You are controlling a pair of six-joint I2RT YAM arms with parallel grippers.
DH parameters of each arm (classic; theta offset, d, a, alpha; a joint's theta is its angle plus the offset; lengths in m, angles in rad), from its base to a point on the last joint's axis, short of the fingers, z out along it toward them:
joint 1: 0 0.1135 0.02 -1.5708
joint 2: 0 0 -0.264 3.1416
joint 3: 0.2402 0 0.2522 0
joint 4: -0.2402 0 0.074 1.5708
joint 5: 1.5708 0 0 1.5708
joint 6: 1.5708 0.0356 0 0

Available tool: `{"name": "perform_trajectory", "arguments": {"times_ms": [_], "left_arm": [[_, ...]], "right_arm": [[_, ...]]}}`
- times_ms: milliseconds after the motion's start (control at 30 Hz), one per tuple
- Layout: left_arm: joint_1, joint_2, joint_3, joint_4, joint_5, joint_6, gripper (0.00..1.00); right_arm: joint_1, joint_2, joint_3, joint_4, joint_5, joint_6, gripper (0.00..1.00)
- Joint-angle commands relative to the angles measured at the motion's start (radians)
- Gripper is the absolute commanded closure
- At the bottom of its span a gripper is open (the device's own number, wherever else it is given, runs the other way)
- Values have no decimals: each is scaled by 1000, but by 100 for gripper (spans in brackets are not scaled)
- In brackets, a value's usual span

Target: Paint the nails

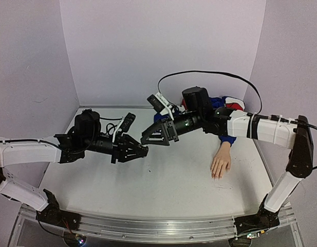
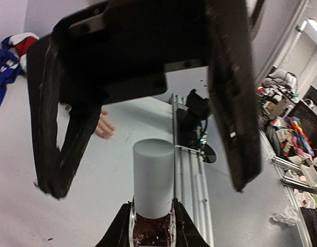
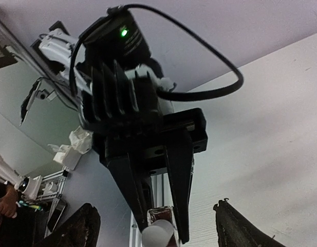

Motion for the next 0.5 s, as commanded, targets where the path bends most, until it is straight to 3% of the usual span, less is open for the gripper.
{"name": "perform_trajectory", "arguments": {"times_ms": [0, 233, 467], "left_arm": [[5, -27, 87, 46, 230, -40, 100], [5, -31, 101, 46, 238, -39, 100], [5, -6, 114, 46, 256, -40, 100]], "right_arm": [[0, -44, -13, 60, -199, -44, 30], [0, -61, -42, 124, -215, -12, 56], [0, -63, -43, 154, -227, 11, 65]]}}
